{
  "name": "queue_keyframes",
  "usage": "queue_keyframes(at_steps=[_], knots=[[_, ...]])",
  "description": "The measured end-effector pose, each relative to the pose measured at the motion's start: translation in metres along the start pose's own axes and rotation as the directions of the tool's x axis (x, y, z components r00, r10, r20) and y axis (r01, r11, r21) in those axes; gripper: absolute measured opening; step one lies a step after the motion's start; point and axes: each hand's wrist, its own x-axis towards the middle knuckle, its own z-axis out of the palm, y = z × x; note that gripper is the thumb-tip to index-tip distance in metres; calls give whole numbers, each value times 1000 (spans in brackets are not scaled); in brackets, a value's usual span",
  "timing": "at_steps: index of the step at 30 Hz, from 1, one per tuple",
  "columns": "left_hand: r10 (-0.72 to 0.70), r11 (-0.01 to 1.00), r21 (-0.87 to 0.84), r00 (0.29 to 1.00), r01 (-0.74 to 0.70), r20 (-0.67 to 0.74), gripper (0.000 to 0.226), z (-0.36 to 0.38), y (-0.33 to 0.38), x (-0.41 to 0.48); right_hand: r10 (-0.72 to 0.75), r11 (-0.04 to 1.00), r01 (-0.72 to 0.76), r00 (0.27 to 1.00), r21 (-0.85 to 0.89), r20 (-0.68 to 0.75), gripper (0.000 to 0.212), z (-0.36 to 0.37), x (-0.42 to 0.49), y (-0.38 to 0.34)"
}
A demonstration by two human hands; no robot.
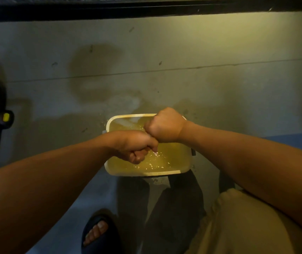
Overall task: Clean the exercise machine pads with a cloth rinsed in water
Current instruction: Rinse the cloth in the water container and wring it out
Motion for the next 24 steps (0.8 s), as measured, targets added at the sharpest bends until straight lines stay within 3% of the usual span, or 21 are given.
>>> queue_keyframes(at_steps=[2,3,5,7,8,9,10,12,13,14,16,17,18,20,24], knots=[[168,911,408,953,-53,-253,19,-4,-4,3,95,985,-120,977,123,190,22,-1,5,-5],[330,778,626,882,-53,-335,15,-10,-8,5,151,945,-240,923,221,353,24,-2,9,-9],[581,561,827,732,-44,-355,33,-18,-18,11,144,795,-439,807,419,573,25,-4,14,-14],[702,481,870,642,-109,-308,33,-22,-25,11,75,552,-627,694,549,716,24,-2,14,-12],[751,411,904,605,-115,-264,31,-22,-26,10,4,376,-725,623,576,782,26,-2,13,-10],[791,318,943,575,-96,-208,31,-23,-29,12,-100,211,-812,536,544,838,30,-2,11,-9],[826,230,970,543,-80,-151,32,-23,-32,12,-214,119,-864,459,489,862,35,-2,9,-9],[841,75,995,532,61,-96,25,-23,-31,9,-335,111,-884,396,454,855,42,-4,10,-12],[824,14,986,557,165,-105,20,-23,-28,6,-304,156,-869,409,469,860,40,-6,12,-15],[786,-19,971,603,240,-134,19,-20,-25,2,-209,261,-819,469,511,858,34,-6,14,-18],[659,85,975,722,207,-210,18,-17,-20,1,-3,630,-570,677,527,736,19,-9,17,-25],[576,206,967,780,150,-243,18,-15,-17,3,49,784,-435,755,444,654,16,-11,17,-27],[481,345,933,835,99,-266,17,-13,-15,4,84,873,-343,806,347,586,14,-13,16,-29],[365,577,816,888,20,-279,11,-12,-12,8,128,940,-257,877,226,463,13,-17,12,-29],[219,912,403,924,-80,-313,11,-5,-6,3,130,984,-161,945,82,301,14,-23,3,-17]])
